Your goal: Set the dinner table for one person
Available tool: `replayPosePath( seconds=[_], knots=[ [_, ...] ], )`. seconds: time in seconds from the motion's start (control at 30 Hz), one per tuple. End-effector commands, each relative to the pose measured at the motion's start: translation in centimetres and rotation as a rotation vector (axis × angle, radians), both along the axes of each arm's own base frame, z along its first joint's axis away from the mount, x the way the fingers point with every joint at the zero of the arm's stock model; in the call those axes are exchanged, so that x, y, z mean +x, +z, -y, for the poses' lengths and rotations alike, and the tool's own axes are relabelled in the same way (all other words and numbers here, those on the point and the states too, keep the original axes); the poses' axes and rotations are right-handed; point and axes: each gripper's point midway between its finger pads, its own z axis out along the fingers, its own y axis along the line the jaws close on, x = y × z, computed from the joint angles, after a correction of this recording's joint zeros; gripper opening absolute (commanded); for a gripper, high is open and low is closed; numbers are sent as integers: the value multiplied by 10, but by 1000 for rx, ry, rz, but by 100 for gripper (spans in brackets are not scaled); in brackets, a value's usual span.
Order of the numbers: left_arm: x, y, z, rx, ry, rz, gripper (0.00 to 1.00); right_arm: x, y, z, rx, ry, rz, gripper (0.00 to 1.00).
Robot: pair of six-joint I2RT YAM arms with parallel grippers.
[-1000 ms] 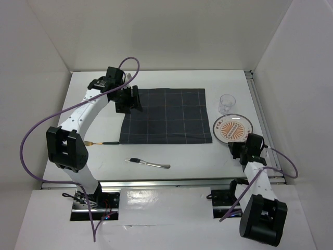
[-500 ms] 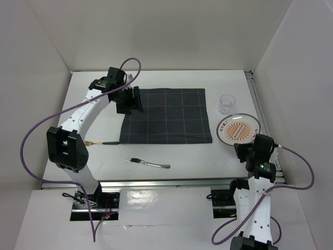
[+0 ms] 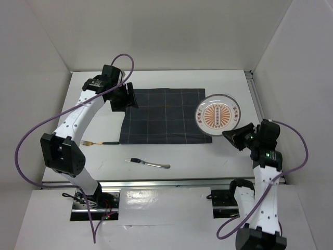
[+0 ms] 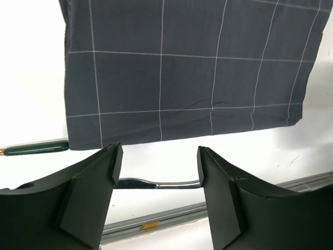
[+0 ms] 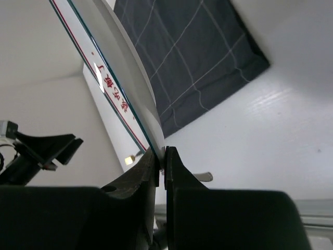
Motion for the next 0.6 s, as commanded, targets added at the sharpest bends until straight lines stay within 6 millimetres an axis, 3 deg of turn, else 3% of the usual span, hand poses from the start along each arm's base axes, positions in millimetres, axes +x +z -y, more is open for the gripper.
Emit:
replayPosePath(
  seconds=[0.0, 0.07, 0.1, 0.17, 0.2, 0.23, 0.27, 0.3, 0.37, 0.4, 0.43, 0.57],
  knots=[
    [-5, 13, -7, -14, 59, 22, 76, 38, 39, -25, -8, 244, 209, 0],
    [-8, 15, -9, -13, 75, 18, 76, 58, 44, -35, -38, 310, 242, 0],
    [-12, 14, -15, -8, 102, 18, 76, 71, 35, -42, -40, 355, 220, 0],
    [-17, 15, -18, -5, 118, 21, 76, 90, 46, -67, -82, 454, 270, 0],
    [-22, 11, -19, -1, 118, 9, 76, 103, 30, -76, -81, 499, 221, 0],
    [-24, 14, -20, -6, 118, 25, 76, 118, 27, -96, -90, 555, 215, 0],
    [-24, 14, -21, -4, 132, 25, 76, 120, 37, -102, -113, 567, 244, 0],
    [-26, 15, -22, -5, 132, 28, 76, 133, 27, -109, -124, 582, 229, 0],
    [-28, 18, -27, 4, 149, 33, 76, 145, 31, -124, -120, 619, 254, 0],
    [-31, 18, -28, 3, 149, 36, 76, 155, 15, -127, -107, 630, 219, 0],
    [-33, 19, -30, 5, 163, 38, 76, 164, 20, -130, -104, 637, 239, 0],
    [-38, 20, -41, 17, 202, 34, 76, 187, -2, -146, -86, 676, 209, 0]
  ],
)
